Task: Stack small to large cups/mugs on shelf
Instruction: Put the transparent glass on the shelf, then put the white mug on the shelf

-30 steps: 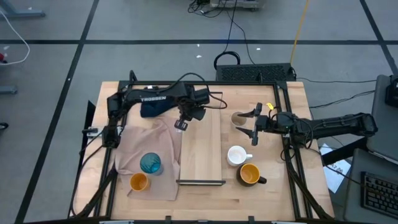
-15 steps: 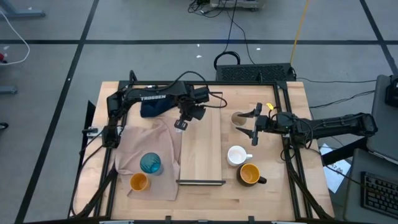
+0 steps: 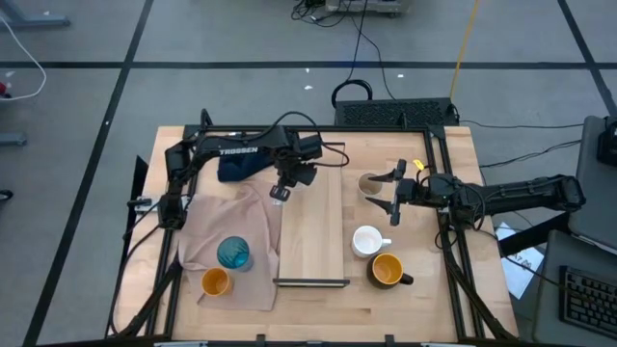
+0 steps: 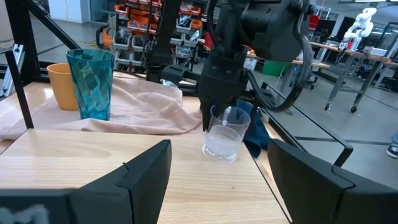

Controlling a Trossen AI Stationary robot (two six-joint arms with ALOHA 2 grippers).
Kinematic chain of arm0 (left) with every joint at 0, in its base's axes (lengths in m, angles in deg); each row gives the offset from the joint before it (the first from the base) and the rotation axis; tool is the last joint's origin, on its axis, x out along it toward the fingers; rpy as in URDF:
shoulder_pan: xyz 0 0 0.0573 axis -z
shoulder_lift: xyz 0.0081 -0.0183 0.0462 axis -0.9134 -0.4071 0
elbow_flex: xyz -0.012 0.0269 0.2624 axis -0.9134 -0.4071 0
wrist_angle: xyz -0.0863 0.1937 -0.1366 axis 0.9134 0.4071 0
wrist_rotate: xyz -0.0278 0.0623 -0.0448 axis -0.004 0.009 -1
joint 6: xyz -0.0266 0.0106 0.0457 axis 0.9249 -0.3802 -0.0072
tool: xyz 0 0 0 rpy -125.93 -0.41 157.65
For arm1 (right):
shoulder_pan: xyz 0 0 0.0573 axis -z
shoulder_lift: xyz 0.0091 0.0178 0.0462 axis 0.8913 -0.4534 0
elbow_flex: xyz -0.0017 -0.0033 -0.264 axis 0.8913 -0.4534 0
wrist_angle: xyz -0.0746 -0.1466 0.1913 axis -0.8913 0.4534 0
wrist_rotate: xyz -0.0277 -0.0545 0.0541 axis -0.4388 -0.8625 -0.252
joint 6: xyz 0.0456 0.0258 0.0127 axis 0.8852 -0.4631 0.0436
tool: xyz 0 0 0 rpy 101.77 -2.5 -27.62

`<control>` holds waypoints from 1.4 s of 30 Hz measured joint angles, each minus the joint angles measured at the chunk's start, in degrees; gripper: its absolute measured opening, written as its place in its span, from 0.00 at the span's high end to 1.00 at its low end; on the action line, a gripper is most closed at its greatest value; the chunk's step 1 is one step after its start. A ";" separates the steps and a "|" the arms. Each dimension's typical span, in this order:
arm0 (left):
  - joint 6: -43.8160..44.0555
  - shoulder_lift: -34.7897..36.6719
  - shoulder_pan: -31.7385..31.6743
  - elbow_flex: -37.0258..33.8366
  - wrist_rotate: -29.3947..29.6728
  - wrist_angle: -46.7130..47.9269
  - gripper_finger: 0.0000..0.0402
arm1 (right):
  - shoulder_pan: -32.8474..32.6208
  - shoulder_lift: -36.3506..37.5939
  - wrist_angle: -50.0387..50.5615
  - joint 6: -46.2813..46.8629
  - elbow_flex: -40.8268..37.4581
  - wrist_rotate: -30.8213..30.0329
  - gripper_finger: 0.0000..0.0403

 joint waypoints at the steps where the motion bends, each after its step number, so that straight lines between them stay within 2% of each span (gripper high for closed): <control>1: 0.04 0.00 -0.01 0.00 0.03 -0.02 1.00 | 0.00 0.00 0.00 0.00 0.02 0.00 0.35; 7: 1.49 0.00 -0.11 0.00 0.07 -0.03 0.96 | 0.00 0.00 0.01 1.32 0.00 0.04 0.35; 14: 3.13 0.00 -0.11 0.00 0.16 0.32 0.96 | 0.00 0.00 0.01 1.49 0.00 0.15 0.35; 30: 7.45 0.00 0.23 0.78 4.00 0.06 0.69 | 0.00 0.00 0.02 1.46 0.00 0.17 0.35; 36: 7.86 0.00 0.94 2.74 3.92 0.38 0.63 | 0.02 0.00 0.02 1.47 0.00 0.17 0.35; 42: 9.16 0.17 1.36 4.99 4.90 4.20 0.63 | 0.02 -0.01 0.02 1.47 0.00 0.20 0.35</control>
